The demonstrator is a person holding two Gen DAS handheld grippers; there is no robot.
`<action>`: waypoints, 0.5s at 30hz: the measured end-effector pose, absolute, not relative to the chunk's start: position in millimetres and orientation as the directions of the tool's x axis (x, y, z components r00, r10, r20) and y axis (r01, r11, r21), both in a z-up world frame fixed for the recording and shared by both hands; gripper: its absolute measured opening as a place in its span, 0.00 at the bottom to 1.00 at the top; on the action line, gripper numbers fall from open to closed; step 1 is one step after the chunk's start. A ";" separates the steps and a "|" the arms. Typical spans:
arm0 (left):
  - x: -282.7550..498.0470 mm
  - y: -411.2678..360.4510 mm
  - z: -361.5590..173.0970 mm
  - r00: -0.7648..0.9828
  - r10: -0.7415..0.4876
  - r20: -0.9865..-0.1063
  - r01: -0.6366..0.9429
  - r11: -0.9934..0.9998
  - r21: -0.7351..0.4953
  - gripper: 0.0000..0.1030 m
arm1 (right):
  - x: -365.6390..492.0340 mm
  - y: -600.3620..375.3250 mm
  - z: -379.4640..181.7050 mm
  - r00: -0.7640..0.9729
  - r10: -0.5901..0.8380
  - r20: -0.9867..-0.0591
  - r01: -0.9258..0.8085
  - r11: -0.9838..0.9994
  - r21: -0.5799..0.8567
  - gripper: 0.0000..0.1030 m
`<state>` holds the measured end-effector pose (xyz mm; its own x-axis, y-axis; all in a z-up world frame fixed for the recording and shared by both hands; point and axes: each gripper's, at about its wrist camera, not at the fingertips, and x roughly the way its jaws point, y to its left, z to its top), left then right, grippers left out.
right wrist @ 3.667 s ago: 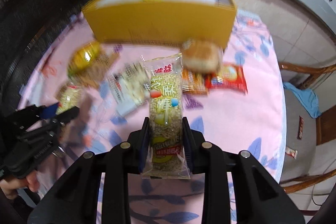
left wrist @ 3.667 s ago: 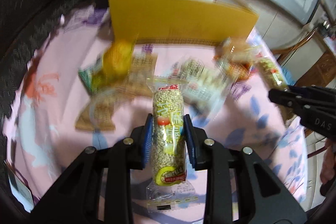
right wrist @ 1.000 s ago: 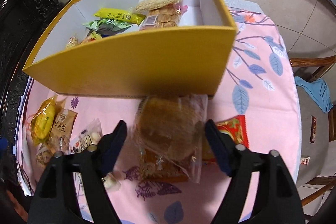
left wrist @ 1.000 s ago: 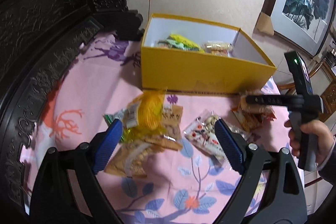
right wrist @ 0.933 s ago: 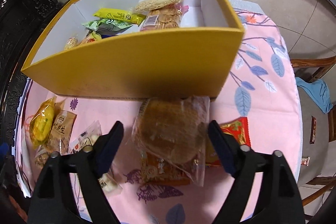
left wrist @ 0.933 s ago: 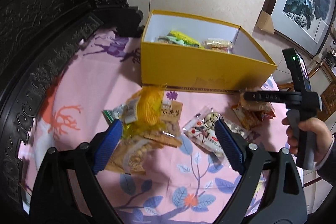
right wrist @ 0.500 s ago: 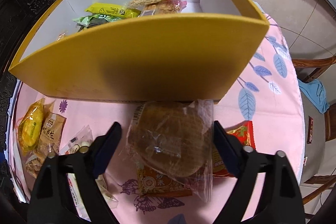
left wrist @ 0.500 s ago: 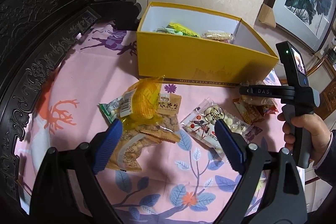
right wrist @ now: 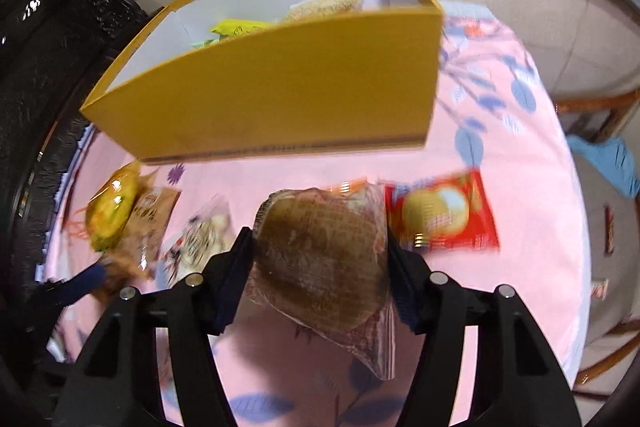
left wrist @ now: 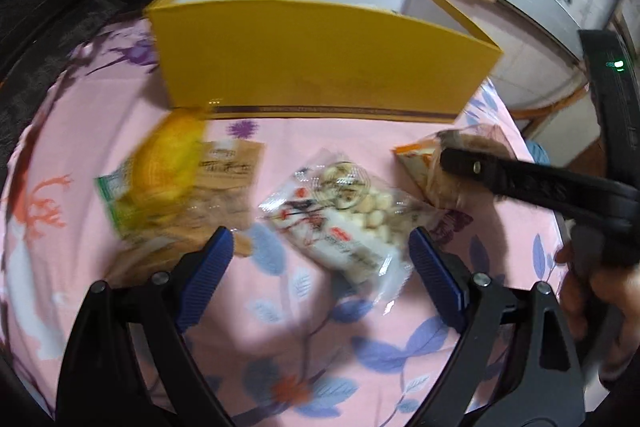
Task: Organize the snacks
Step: 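Grasp the round bread bun bag with the right gripper while the left reaches the white ball-snack bag, then grasp the white ball-snack bag with the left gripper while the right holds the bun bag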
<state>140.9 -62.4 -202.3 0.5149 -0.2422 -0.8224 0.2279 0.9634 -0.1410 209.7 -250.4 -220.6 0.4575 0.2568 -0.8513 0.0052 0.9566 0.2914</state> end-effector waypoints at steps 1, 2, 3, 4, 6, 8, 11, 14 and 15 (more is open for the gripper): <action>142.1 -70.4 -206.3 0.509 -0.243 -0.826 0.254 0.959 -0.126 0.88 | 207.2 -252.7 -222.2 0.451 0.267 -0.852 0.021 0.951 0.309 0.61; 143.0 -76.2 -209.4 0.507 -0.245 -0.826 0.276 0.954 -0.114 0.88 | 204.6 -255.2 -223.1 0.445 0.275 -0.852 0.032 0.946 0.322 0.61; 142.9 -82.5 -213.2 0.508 -0.250 -0.824 0.305 0.947 -0.099 0.88 | 201.0 -258.7 -224.6 0.437 0.281 -0.854 0.044 0.942 0.332 0.61; 141.6 -89.8 -218.6 0.512 -0.243 -0.824 0.337 0.939 -0.068 0.88 | 197.9 -261.5 -225.6 0.433 0.281 -0.856 0.051 0.941 0.335 0.61; 141.3 -99.8 -228.8 0.498 -0.222 -0.838 0.375 0.927 -0.023 0.88 | 191.3 -266.4 -225.1 0.425 0.277 -0.862 0.056 0.942 0.330 0.61; 142.3 -102.4 -236.9 0.479 -0.210 -0.852 0.375 0.927 -0.018 0.88 | 187.9 -270.8 -225.6 0.419 0.283 -0.863 0.061 0.939 0.338 0.61; 153.9 -100.1 -248.7 0.442 -0.196 -0.875 0.318 0.947 -0.051 0.88 | 183.1 -273.6 -226.3 0.416 0.289 -0.862 0.067 0.936 0.347 0.61; 170.7 -97.7 -251.5 0.412 -0.209 -0.887 0.237 0.964 -0.117 0.92 | 179.4 -275.1 -225.7 0.420 0.294 -0.859 0.071 0.933 0.354 0.61; 177.0 -97.8 -250.8 0.406 -0.219 -0.887 0.210 0.967 -0.143 0.92 | 178.1 -275.3 -225.5 0.420 0.296 -0.858 0.071 0.932 0.356 0.61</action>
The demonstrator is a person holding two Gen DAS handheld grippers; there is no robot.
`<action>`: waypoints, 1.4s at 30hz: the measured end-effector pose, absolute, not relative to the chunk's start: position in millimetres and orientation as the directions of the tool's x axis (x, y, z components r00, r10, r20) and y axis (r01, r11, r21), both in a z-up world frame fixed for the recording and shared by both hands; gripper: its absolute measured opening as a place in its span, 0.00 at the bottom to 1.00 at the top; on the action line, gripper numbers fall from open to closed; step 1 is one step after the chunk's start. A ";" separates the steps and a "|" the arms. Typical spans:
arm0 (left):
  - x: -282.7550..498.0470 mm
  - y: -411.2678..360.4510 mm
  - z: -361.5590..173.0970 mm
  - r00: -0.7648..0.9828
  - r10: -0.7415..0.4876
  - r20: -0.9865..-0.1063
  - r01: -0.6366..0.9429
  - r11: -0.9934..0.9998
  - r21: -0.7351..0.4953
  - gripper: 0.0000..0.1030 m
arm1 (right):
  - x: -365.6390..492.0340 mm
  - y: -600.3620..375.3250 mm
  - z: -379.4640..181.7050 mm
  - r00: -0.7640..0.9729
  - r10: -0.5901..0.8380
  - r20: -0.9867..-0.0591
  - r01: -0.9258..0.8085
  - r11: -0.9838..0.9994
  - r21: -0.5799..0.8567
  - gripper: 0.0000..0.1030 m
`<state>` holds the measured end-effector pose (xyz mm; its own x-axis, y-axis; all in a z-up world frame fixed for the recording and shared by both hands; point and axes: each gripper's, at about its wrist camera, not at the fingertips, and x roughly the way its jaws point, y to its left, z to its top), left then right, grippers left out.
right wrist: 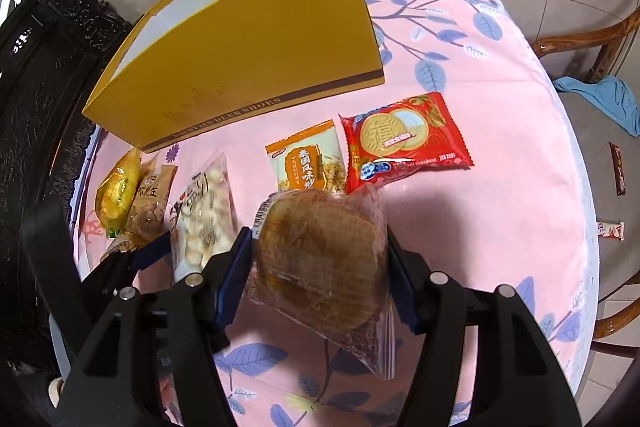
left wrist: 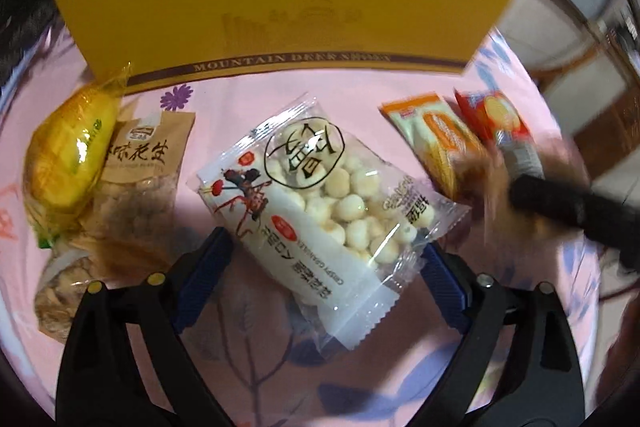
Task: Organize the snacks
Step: 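Grasp the white ball-snack bag with the left gripper while the right holds the bun bag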
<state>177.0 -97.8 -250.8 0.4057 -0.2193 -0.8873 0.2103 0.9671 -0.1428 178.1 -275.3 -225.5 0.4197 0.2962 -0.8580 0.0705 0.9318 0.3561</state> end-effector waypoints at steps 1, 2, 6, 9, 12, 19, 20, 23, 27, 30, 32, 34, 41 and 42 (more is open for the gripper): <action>181.1 -98.6 -250.2 0.401 -0.227 -0.887 0.194 0.968 -0.160 0.92 | 177.8 -274.8 -225.6 0.418 0.299 -0.858 0.070 0.931 0.358 0.61; 183.8 -99.1 -249.9 0.397 -0.237 -0.887 0.180 0.967 -0.178 0.93 | 177.1 -274.8 -225.3 0.419 0.300 -0.857 0.070 0.930 0.360 0.61; 190.7 -106.3 -248.4 0.381 -0.251 -0.890 0.176 0.964 -0.197 0.93 | 176.7 -282.1 -219.7 0.434 0.302 -0.849 0.085 0.924 0.372 0.61; 186.8 -102.6 -241.5 0.394 -0.286 -0.873 0.173 0.956 -0.235 0.94 | 175.2 -286.7 -214.7 0.445 0.302 -0.843 0.090 0.922 0.377 0.61; 188.1 -97.6 -241.9 0.406 -0.284 -0.869 0.134 0.959 -0.251 0.94 | 175.3 -289.5 -211.0 0.456 0.305 -0.836 0.098 0.917 0.387 0.61; 213.7 -103.0 -245.0 0.375 -0.265 -0.888 0.016 0.960 -0.280 0.95 | 176.1 -289.0 -200.4 0.478 0.304 -0.824 0.084 0.918 0.387 0.61; 216.8 -103.0 -245.1 0.366 -0.263 -0.893 0.006 0.960 -0.281 0.95 | 175.9 -289.9 -198.4 0.484 0.303 -0.821 0.086 0.917 0.389 0.61; 214.8 -100.3 -240.0 0.368 -0.273 -0.889 -0.028 0.952 -0.304 0.95 | 174.9 -294.4 -193.2 0.499 0.303 -0.811 0.094 0.912 0.399 0.61; 214.7 -92.1 -239.6 0.374 -0.279 -0.885 -0.082 0.940 -0.331 0.95 | 176.9 -298.6 -190.2 0.509 0.309 -0.803 0.105 0.904 0.414 0.61; 224.8 -92.8 -249.6 0.361 -0.267 -0.893 -0.101 0.941 -0.323 0.98 | 177.7 -296.8 -188.6 0.509 0.311 -0.802 0.098 0.905 0.414 0.61; 232.7 -98.9 -252.8 0.349 -0.230 -0.909 -0.112 0.952 -0.284 0.98 | 177.4 -295.8 -188.5 0.506 0.314 -0.803 0.091 0.907 0.412 0.61; 240.8 -109.5 -254.9 0.327 -0.174 -0.929 -0.110 0.969 -0.220 0.98 | 177.0 -295.6 -189.4 0.503 0.312 -0.806 0.092 0.908 0.409 0.61; 228.1 -119.3 -258.7 0.389 -0.123 -0.913 0.005 0.991 -0.131 0.88 | 175.8 -302.2 -193.2 0.499 0.307 -0.811 0.116 0.903 0.413 0.61; 224.2 -118.0 -258.1 0.400 -0.111 -0.910 0.015 0.993 -0.114 0.84 | 175.7 -302.3 -193.7 0.499 0.304 -0.811 0.116 0.904 0.411 0.61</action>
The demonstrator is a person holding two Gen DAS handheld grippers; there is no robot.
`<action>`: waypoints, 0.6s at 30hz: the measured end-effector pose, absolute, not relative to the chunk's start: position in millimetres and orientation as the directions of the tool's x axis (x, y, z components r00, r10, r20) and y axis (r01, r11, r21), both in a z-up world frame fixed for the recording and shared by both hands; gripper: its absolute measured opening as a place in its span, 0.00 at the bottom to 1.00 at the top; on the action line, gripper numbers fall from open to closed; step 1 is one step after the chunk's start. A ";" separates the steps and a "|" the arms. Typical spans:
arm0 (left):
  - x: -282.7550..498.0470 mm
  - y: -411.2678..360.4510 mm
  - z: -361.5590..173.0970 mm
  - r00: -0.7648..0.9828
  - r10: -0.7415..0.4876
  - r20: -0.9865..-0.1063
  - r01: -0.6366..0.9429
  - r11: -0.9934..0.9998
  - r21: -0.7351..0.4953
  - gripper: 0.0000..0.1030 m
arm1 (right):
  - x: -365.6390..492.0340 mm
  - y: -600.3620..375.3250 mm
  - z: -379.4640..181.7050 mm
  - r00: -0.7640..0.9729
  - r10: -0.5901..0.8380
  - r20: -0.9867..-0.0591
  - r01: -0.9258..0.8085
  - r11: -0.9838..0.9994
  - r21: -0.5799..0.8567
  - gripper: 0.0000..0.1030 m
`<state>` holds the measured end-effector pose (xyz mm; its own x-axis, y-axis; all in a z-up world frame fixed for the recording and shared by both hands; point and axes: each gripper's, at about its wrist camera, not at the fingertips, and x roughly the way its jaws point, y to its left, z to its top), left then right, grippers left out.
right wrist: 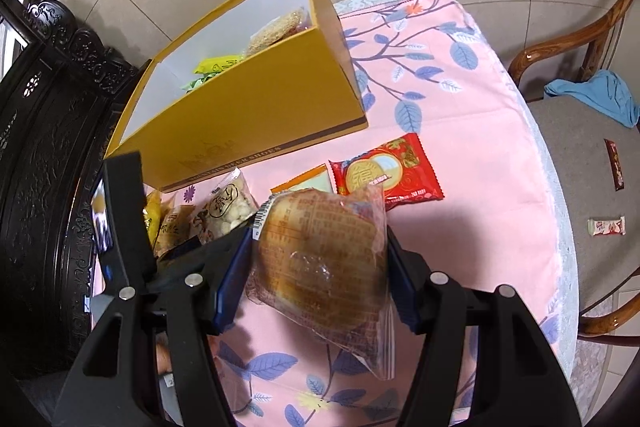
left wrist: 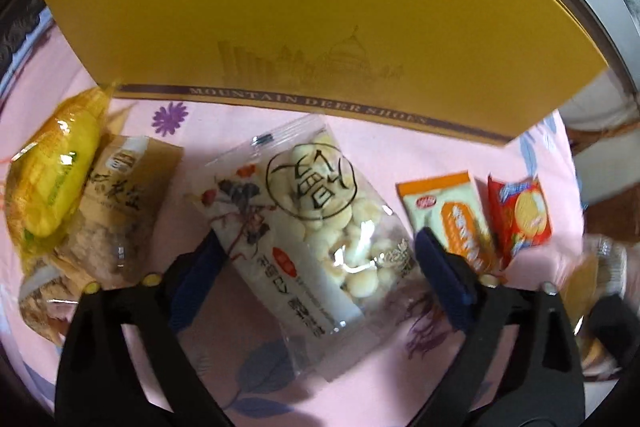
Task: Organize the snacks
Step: 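Grasp the white ball-snack bag with the left gripper while the right holds the bun bag, then carry both bags into the yellow box and open both grippers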
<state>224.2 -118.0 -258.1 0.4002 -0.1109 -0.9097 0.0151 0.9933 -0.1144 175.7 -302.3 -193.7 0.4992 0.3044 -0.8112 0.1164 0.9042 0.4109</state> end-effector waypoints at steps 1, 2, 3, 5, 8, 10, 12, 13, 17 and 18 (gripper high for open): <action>221.3 -116.5 -257.7 0.409 -0.104 -0.907 0.020 0.994 -0.106 0.75 | 175.7 -302.2 -193.8 0.499 0.303 -0.812 0.115 0.905 0.409 0.61; 217.9 -115.2 -255.8 0.421 -0.100 -0.902 0.023 0.995 -0.100 0.67 | 175.6 -301.6 -193.9 0.500 0.302 -0.812 0.115 0.906 0.408 0.61; 214.9 -111.6 -254.8 0.430 -0.120 -0.895 0.035 0.993 -0.117 0.63 | 175.4 -300.9 -193.9 0.501 0.302 -0.811 0.114 0.906 0.408 0.61; 209.6 -108.6 -252.5 0.444 -0.149 -0.883 0.071 0.989 -0.131 0.51 | 175.2 -298.4 -193.4 0.500 0.303 -0.811 0.106 0.908 0.405 0.61; 195.9 -103.6 -249.8 0.463 -0.170 -0.870 0.127 0.984 -0.124 0.45 | 174.6 -292.0 -191.8 0.500 0.304 -0.811 0.086 0.914 0.396 0.61; 186.9 -98.5 -248.7 0.467 -0.191 -0.863 0.141 0.980 -0.140 0.44 | 173.5 -289.7 -190.6 0.501 0.306 -0.809 0.080 0.915 0.395 0.61; 173.8 -94.6 -245.9 0.470 -0.207 -0.858 0.154 0.976 -0.152 0.42 | 172.5 -287.7 -189.5 0.501 0.306 -0.810 0.073 0.917 0.392 0.61; 168.6 -90.4 -244.8 0.470 -0.217 -0.855 0.161 0.974 -0.159 0.41 | 172.0 -286.9 -188.9 0.502 0.306 -0.809 0.071 0.918 0.391 0.61; 153.7 -75.5 -239.6 0.470 -0.236 -0.850 0.154 0.971 -0.184 0.39 | 170.3 -282.1 -186.5 0.502 0.306 -0.809 0.062 0.920 0.387 0.61; 151.4 -71.3 -237.1 0.472 -0.238 -0.849 0.149 0.971 -0.189 0.39 | 170.1 -280.8 -185.8 0.501 0.307 -0.809 0.059 0.921 0.385 0.61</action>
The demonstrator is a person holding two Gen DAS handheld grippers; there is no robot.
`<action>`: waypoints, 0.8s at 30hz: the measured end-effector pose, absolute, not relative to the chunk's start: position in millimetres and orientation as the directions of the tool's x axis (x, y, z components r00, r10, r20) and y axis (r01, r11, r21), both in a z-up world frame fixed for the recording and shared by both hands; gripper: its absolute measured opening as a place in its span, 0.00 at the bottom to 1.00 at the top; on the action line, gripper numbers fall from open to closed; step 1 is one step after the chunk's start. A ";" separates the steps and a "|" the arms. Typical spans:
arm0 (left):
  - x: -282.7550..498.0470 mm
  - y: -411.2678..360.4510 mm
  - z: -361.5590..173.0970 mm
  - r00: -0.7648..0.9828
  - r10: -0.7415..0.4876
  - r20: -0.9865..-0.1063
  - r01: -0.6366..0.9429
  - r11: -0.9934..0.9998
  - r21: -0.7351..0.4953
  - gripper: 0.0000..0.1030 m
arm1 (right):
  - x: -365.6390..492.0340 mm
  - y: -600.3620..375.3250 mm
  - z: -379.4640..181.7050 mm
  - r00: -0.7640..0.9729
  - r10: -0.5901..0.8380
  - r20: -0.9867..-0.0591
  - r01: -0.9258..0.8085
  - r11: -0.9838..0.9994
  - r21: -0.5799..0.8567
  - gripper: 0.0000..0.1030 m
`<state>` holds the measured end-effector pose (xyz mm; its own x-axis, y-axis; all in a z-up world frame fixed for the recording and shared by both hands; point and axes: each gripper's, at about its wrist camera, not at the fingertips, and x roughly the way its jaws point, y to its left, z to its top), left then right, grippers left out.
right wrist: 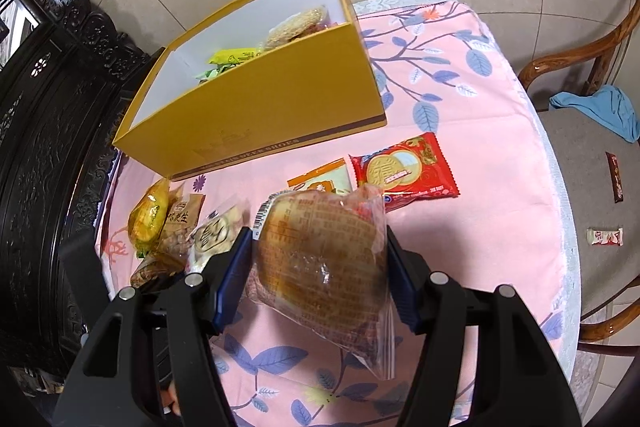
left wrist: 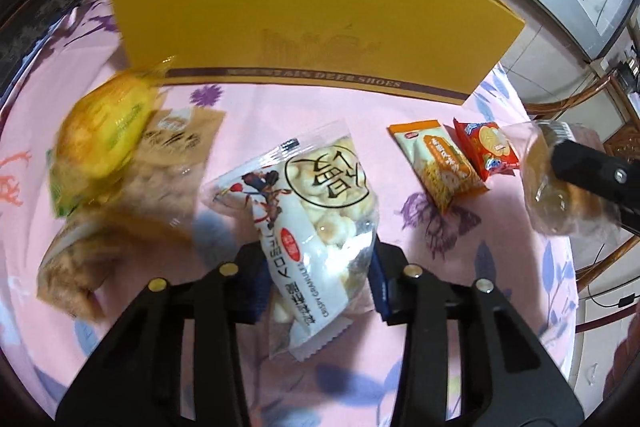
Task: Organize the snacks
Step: 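Carry both bags into the yellow box and open both grippers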
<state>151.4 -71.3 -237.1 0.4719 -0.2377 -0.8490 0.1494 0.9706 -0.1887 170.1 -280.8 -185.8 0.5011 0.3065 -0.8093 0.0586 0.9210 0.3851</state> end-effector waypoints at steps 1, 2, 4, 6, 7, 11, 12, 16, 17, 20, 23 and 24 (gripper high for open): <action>146.5 -65.7 -231.7 0.482 -0.239 -0.843 0.148 0.970 -0.190 0.39 | 169.6 -278.7 -184.6 0.501 0.308 -0.809 0.053 0.922 0.384 0.61; 142.2 -66.4 -226.9 0.491 -0.238 -0.838 0.151 0.971 -0.187 0.39 | 169.1 -276.2 -183.2 0.502 0.309 -0.807 0.047 0.923 0.382 0.61; 135.9 -57.8 -212.5 0.521 -0.241 -0.819 0.160 0.970 -0.183 0.39 | 168.3 -271.7 -181.2 0.503 0.312 -0.806 0.036 0.924 0.380 0.61; 133.2 -54.5 -196.3 0.555 -0.243 -0.796 0.168 0.969 -0.180 0.38 | 168.3 -267.1 -177.8 0.504 0.316 -0.804 0.024 0.925 0.379 0.61; 132.2 -52.5 -190.0 0.569 -0.244 -0.785 0.169 0.969 -0.179 0.39 | 169.1 -266.0 -176.2 0.505 0.317 -0.803 0.019 0.926 0.378 0.61; 133.2 -39.8 -149.2 0.642 -0.252 -0.724 0.179 0.968 -0.178 0.38 | 173.8 -258.0 -160.5 0.523 0.326 -0.787 -0.014 0.927 0.375 0.61; 135.4 -38.1 -136.4 0.662 -0.256 -0.704 0.185 0.967 -0.177 0.39 | 176.7 -255.9 -154.1 0.531 0.330 -0.780 -0.025 0.927 0.375 0.61; 147.6 -30.5 -95.5 0.716 -0.268 -0.644 0.201 0.963 -0.177 0.39 | 193.2 -249.1 -123.5 0.577 0.341 -0.742 -0.076 0.927 0.368 0.61; 153.6 -31.9 -85.5 0.729 -0.266 -0.630 0.206 0.964 -0.168 0.39 | 197.2 -249.1 -117.2 0.588 0.344 -0.732 -0.088 0.927 0.365 0.61; 174.7 -38.7 -64.0 0.747 -0.275 -0.605 0.218 0.962 -0.167 0.39 | 219.9 -246.3 -86.6 0.641 0.348 -0.684 -0.139 0.929 0.342 0.61; 202.0 -43.1 -47.8 0.750 -0.272 -0.603 0.214 0.962 -0.168 0.39 | 242.4 -246.2 -62.2 0.681 0.349 -0.644 -0.161 0.929 0.333 0.61; 212.8 -46.4 -43.4 0.754 -0.260 -0.603 0.212 0.965 -0.152 0.39 | 251.1 -246.8 -54.4 0.695 0.344 -0.632 -0.165 0.931 0.325 0.61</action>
